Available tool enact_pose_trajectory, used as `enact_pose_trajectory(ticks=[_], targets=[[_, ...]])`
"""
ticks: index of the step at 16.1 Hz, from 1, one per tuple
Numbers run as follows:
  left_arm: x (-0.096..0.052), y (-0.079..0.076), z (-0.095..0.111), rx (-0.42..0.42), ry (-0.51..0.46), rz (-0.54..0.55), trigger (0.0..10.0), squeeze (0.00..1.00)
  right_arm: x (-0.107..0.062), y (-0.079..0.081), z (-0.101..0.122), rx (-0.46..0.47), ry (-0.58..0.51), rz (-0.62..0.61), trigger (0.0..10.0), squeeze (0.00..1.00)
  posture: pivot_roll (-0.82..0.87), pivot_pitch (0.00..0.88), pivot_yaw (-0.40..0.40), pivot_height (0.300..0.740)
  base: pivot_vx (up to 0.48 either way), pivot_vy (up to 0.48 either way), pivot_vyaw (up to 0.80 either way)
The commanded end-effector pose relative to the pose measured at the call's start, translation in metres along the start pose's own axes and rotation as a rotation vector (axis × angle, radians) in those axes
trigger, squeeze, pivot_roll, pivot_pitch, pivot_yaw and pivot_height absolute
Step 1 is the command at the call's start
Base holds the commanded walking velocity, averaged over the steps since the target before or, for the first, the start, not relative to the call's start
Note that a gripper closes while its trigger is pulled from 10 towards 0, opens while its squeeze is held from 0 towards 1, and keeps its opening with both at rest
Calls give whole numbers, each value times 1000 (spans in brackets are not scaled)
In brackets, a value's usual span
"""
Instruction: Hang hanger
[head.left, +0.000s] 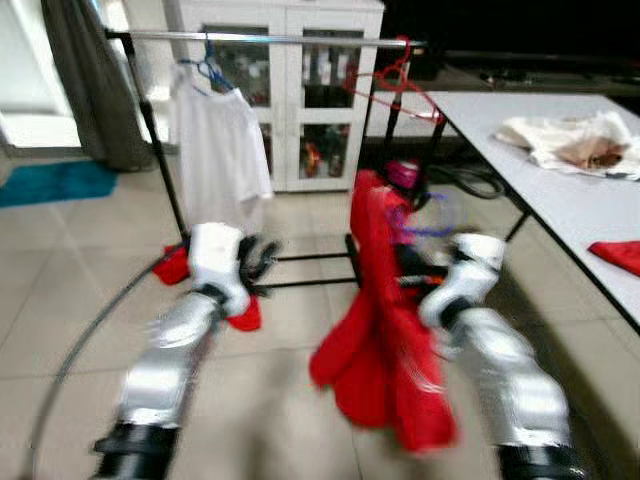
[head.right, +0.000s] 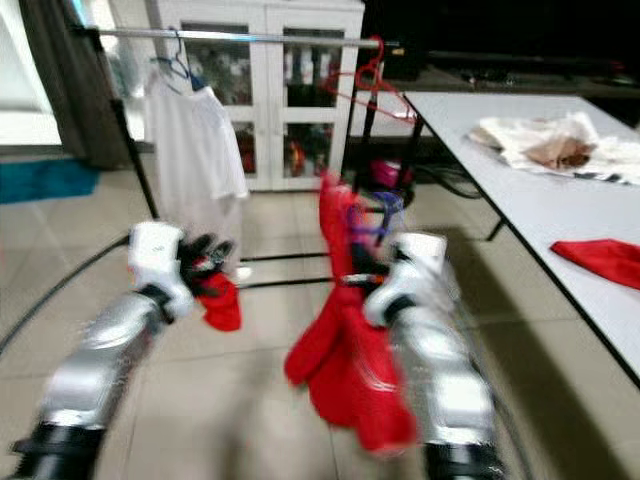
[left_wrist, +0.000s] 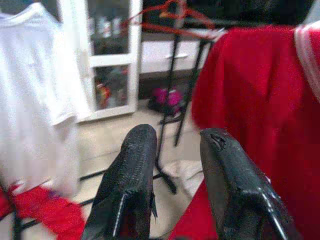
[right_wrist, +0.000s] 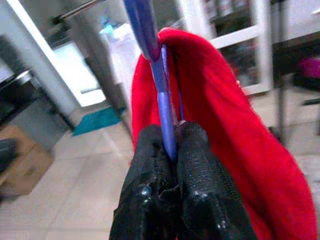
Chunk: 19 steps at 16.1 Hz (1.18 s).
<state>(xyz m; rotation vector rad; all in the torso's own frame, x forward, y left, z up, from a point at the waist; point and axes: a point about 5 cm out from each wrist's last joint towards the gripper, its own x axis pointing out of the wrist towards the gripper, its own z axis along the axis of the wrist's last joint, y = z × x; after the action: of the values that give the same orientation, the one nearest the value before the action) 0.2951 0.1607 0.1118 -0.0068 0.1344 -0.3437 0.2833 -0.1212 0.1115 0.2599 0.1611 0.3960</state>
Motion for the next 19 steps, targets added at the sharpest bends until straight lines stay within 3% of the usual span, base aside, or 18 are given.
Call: enact_pose_trajectory(ticks=[1,3,5,7,12,17,19], targets=[[5,-11,3,8,-9,-36,10000,0,-2,-8,12,-17,-43,-15,10000,0,-19,0,-66,740,390,0,0],[-2,-13,-3,-35,-13,-5,10000,0,-5,-9,14,-40,-31,-1,10000,0,-45,0,-58,740,388,0,0],[-12,-21,-23,-31,26,-34,10000,0,-16,-14,3,-29,-22,-36,10000,0,-21,0,-56,740,405,0,0],[-4,-18,-12,-28,-8,-29,10000,0,-16,-15,3,-43,-15,-25,10000,0,1,0,-62,740,407,0,0],[5,-7,5,-9,-26,-14,10000,0,3,-7,16,-54,-27,-33,10000,0,-10,0,-57,740,436,0,0],[6,-2,9,-6,-27,0,10000,0,5,-26,13,-102,35,-180,10000,0,-19,0,-53,740,467,0,0],[4,0,8,-1,-22,12,10000,0,3,-36,3,-134,127,-246,10000,0,-10,0,-57,740,480,0,0]])
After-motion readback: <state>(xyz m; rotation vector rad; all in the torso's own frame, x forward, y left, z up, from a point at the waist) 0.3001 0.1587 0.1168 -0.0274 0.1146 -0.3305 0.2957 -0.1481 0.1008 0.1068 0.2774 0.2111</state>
